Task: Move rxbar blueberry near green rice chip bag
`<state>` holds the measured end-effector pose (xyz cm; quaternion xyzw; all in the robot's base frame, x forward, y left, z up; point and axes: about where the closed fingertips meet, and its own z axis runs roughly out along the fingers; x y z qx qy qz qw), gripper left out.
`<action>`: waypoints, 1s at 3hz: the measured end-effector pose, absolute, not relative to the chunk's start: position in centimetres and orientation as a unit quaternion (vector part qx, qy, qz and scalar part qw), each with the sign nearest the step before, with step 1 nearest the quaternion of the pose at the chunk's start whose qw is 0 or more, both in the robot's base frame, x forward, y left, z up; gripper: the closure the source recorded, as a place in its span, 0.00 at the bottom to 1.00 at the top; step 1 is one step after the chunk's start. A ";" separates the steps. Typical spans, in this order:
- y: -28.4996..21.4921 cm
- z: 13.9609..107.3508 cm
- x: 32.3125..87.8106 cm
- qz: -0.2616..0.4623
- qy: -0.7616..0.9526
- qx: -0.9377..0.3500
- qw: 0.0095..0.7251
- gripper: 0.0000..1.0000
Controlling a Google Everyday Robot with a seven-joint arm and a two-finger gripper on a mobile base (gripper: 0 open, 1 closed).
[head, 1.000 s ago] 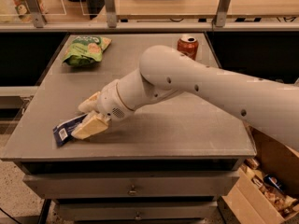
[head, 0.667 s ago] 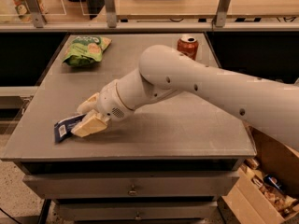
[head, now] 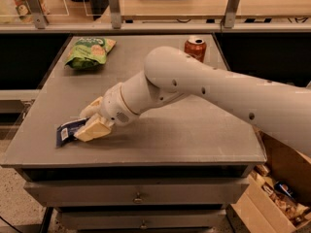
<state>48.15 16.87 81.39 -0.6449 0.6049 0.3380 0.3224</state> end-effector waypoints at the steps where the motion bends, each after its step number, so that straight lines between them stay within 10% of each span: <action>1: 16.7 81.9 48.1 0.322 0.609 -0.648 0.325 1.00; 3: 13.6 85.6 52.2 0.258 0.655 -0.595 0.388 1.00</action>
Offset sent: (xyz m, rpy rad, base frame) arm 0.0396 -0.0348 0.0437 -0.0119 -0.1350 -0.2508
